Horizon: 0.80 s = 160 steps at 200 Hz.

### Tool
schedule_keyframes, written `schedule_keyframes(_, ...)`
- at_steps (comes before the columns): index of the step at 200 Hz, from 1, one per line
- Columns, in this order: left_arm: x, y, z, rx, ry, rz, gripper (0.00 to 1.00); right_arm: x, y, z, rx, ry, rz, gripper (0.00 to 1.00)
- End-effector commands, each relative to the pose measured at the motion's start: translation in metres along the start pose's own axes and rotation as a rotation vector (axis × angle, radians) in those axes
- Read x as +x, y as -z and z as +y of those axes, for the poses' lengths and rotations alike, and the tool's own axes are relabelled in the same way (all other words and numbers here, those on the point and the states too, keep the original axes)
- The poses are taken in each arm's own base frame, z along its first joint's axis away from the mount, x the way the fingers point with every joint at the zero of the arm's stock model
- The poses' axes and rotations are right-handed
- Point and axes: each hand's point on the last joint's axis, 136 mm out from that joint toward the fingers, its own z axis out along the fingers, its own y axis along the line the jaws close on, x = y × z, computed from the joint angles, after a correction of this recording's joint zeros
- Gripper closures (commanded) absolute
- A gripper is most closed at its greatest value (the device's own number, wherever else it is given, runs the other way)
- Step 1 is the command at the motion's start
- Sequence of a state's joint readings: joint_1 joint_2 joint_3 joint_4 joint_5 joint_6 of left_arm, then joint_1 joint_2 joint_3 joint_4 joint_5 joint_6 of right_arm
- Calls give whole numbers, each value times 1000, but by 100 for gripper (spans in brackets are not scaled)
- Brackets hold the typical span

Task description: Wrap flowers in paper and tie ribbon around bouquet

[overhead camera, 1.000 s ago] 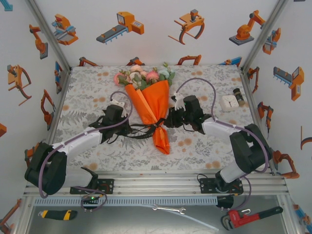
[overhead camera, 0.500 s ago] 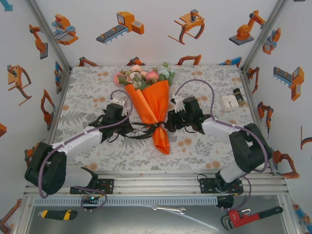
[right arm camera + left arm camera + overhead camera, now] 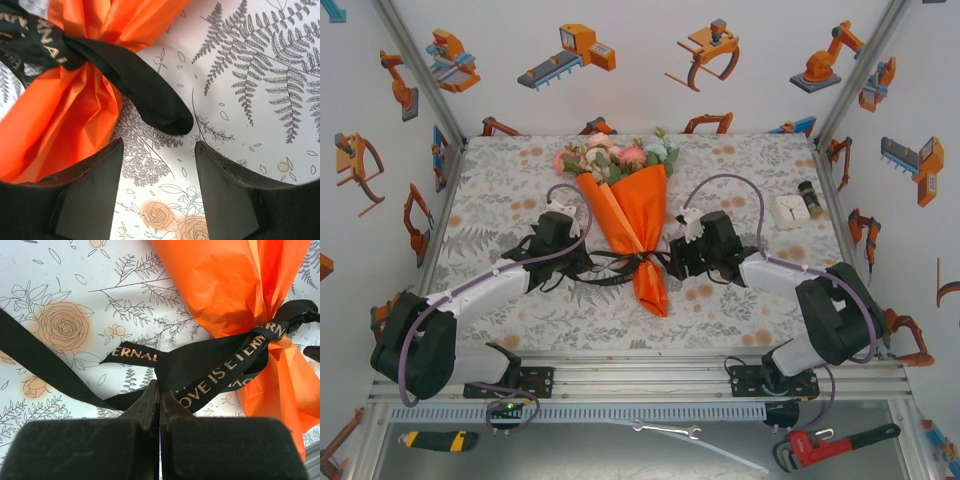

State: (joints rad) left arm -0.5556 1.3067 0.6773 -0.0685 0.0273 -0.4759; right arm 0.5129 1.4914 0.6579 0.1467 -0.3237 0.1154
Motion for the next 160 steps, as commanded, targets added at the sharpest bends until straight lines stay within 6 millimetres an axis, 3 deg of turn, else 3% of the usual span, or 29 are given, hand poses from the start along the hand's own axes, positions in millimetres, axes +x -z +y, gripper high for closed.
schedule_keyframes(1,-7,3,-5,19,-13,-7,100,-11,-1,2,-6,81,-34,45)
schedule_keyframes(81,-7,3,-5,16,-15,-2,100,-33,-22,7,-68,177,-77,47)
schedule_keyframes(130,-10,2,-6,18,-13,-8,100,-36,-30,5,-67,210,-47,73)
schedule_keyframes(160,-11,3,-1,-13,-5,-9,100,-41,-19,2,-30,219,-42,92)
